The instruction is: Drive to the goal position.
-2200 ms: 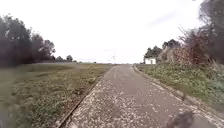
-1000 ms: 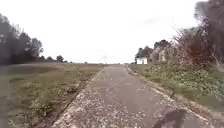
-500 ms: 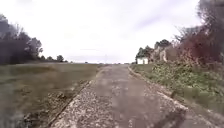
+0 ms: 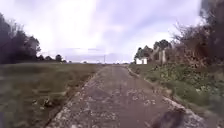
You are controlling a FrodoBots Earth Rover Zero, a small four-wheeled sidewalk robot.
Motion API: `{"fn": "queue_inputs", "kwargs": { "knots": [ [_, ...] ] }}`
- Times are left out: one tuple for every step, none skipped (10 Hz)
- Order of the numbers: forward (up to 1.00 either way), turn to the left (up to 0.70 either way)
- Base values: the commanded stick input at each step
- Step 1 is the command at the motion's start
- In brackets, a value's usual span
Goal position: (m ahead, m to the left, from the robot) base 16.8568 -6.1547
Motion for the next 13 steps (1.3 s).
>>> {"fn": "queue_inputs", "kwargs": {
  "knots": [
    [0.7,0.0],
    [0.7,0.0],
    [0.7,0.0],
    [0.7,0.0],
    [0.7,0.0],
    [0.7,0.0],
    [0.7,0.0],
    [0.7,0.0],
    [0.7,0.0],
    [0.7,0.0],
    [0.7,0.0],
    [0.7,0.0],
    [0.7,0.0]
  ]
}}
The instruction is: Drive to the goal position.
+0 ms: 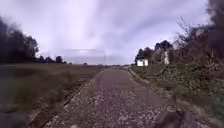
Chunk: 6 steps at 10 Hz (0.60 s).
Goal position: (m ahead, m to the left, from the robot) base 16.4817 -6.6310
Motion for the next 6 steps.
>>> {"fn": "queue_inputs", "kwargs": {
  "knots": [
    [0.7,0.0],
    [0.7,0.0],
    [0.7,0.0],
    [0.7,0.0],
    [0.7,0.0],
    [0.7,0.0]
  ]
}}
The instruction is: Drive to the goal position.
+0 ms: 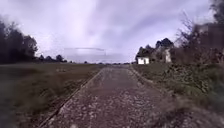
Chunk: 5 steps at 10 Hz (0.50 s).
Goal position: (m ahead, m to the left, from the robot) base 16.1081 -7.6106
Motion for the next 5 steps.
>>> {"fn": "queue_inputs", "kwargs": {
  "knots": [
    [0.7,0.0],
    [0.7,0.0],
    [0.7,0.0],
    [0.7,0.0],
    [0.7,0.0]
  ]
}}
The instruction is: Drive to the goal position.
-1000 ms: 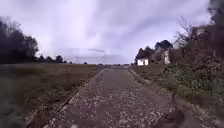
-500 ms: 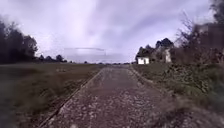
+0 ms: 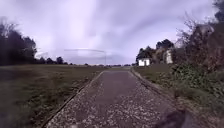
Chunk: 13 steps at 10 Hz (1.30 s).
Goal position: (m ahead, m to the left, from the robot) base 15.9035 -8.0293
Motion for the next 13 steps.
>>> {"fn": "queue_inputs", "kwargs": {
  "knots": [
    [0.7,0.0],
    [0.7,0.0],
    [0.7,0.0],
    [0.7,0.0],
    [0.7,0.0],
    [0.7,-0.01],
    [0.7,-0.02],
    [0.7,-0.35],
    [0.7,-0.35],
    [0.7,-0.34],
    [0.7,-0.29],
    [0.7,0.0],
    [0.7,0.0]
  ]
}}
